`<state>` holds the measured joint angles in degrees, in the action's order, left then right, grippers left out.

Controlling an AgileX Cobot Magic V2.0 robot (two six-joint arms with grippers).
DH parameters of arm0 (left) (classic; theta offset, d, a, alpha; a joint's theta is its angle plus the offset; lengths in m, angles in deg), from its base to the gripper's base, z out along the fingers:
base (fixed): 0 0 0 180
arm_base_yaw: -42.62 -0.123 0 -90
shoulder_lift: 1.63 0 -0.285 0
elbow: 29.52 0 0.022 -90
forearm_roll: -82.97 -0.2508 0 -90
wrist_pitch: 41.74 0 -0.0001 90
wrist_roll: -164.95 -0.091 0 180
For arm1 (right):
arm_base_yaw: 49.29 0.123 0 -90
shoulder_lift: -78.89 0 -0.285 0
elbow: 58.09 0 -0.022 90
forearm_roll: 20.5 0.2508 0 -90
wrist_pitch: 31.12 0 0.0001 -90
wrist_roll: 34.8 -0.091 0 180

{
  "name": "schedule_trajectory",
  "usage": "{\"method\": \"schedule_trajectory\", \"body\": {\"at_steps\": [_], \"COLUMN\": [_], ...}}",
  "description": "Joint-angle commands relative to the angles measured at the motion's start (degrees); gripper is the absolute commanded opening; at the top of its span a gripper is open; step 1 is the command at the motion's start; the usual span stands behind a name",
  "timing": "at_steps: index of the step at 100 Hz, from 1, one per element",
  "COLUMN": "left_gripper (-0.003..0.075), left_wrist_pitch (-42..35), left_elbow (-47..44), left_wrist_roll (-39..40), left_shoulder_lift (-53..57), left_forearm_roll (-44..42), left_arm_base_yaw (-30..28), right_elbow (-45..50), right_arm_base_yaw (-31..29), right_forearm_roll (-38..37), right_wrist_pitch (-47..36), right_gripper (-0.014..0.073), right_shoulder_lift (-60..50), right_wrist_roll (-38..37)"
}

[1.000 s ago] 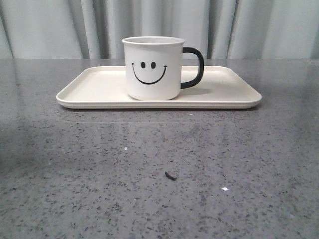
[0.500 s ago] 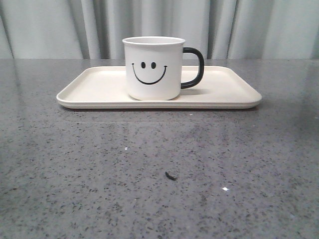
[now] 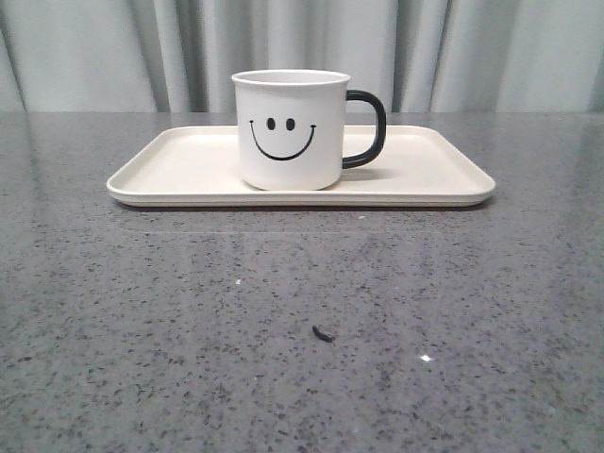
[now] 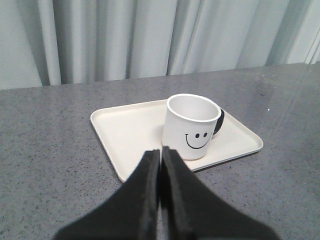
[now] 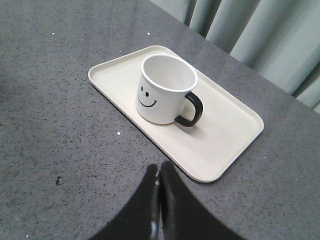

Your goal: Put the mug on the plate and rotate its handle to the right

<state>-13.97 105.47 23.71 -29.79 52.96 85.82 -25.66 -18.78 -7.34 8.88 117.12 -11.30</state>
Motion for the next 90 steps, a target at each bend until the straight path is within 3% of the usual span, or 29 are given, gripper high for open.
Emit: {"method": "schedule_trajectory", "body": {"at_steps": [1,35,90], "left_gripper": [-0.0019,-0.0019,-0.0019], "left_wrist_pitch": [-5.24,-5.57,-5.57], "left_elbow": [0.48,-0.70,-0.70], "left_wrist_roll": [-0.05,-0.05,-0.05], "left_shoulder_lift": [0.46,1.64,1.64], "left_forearm_roll": [-0.99,-0.40,-0.40], "left_arm_base_yaw": [0.54,0.54,0.54], "right_elbow": [3.08,12.08,12.12], "right_arm_base_yaw": [-0.27,-0.27,-0.27], "right_forearm_roll": [1.24,1.24,1.24], "right_wrist_pitch": [-6.11,-8.27,-5.30], "right_gripper": [-0.0061,-0.0061,-0.0061], "right_shoulder_lift": [-5.88,-22.70,-23.44], "right_wrist_roll": [-1.48,-2.71,-2.71]}}
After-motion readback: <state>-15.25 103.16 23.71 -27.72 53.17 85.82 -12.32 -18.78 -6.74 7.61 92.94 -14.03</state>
